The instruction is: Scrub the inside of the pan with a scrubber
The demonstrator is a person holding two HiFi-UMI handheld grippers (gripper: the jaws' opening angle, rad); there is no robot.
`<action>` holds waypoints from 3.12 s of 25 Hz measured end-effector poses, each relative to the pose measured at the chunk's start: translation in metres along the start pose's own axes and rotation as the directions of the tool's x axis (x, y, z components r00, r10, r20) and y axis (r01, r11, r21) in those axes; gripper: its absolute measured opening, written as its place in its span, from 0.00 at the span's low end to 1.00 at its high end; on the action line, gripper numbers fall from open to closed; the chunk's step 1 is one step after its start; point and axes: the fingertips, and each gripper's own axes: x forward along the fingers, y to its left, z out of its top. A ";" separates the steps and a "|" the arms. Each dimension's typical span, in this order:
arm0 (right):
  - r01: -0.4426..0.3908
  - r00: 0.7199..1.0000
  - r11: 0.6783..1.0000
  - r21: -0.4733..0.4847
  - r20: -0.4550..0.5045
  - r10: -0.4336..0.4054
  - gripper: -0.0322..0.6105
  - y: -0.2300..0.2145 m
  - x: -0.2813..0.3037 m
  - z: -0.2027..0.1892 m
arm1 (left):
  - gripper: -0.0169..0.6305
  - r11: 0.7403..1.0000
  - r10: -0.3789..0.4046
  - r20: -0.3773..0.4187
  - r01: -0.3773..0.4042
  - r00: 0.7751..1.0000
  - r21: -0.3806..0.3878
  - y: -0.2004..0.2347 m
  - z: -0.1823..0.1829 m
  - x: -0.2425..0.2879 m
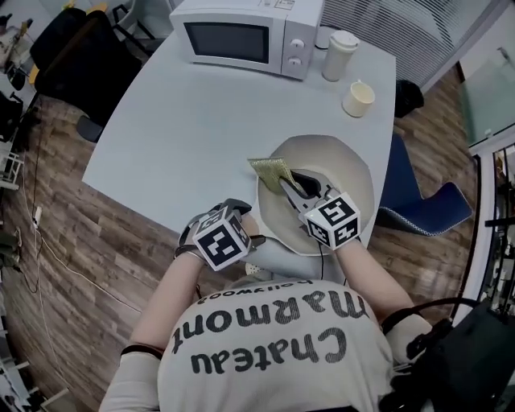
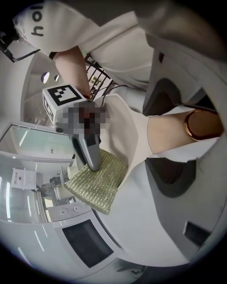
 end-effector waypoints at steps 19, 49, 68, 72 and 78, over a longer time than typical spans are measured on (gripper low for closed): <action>0.237 0.971 0.972 0.009 -0.035 -0.236 0.14 -0.061 0.025 -0.005 | 0.45 0.996 0.067 -0.030 -0.069 0.997 -0.052 -0.006 -0.001 -0.001; 0.717 0.693 0.578 0.389 -0.312 -0.650 0.14 -0.165 -0.028 -0.073 | 0.41 0.998 0.037 0.017 -0.036 0.999 -0.057 -0.010 -0.008 -0.004; 0.752 0.494 0.075 0.655 -0.484 -0.723 0.14 -0.158 -0.111 -0.106 | 0.39 0.998 0.026 0.055 -0.022 0.998 -0.063 -0.011 -0.008 -0.005; 0.670 0.545 0.048 0.740 -0.448 -0.708 0.14 -0.152 -0.114 -0.105 | 0.39 0.996 0.031 0.083 -0.024 0.996 -0.084 -0.011 -0.008 -0.006; 0.168 0.960 0.398 0.902 -0.057 -0.275 0.14 -0.080 -0.033 -0.035 | 0.39 0.996 0.039 0.110 -0.030 0.993 -0.084 -0.008 -0.005 -0.008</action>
